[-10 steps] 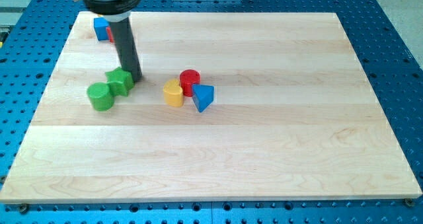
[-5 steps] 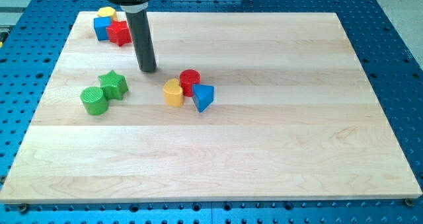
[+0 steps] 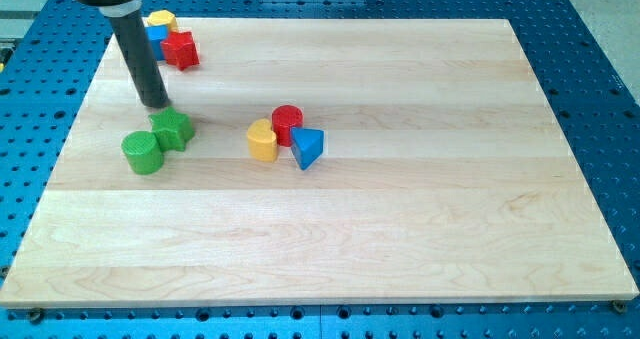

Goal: Push the green blocks towards the bottom left side of the board

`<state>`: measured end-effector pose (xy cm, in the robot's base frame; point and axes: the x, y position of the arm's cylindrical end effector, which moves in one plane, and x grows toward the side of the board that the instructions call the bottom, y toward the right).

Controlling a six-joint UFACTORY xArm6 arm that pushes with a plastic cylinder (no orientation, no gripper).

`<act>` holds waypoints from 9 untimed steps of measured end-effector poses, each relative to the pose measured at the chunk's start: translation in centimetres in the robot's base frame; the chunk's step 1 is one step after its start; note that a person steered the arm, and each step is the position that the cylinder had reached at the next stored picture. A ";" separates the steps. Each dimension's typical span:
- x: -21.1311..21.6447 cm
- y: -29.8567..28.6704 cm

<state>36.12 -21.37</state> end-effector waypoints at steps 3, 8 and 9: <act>4.1 3.4; 5.6 7.5; 6.3 6.4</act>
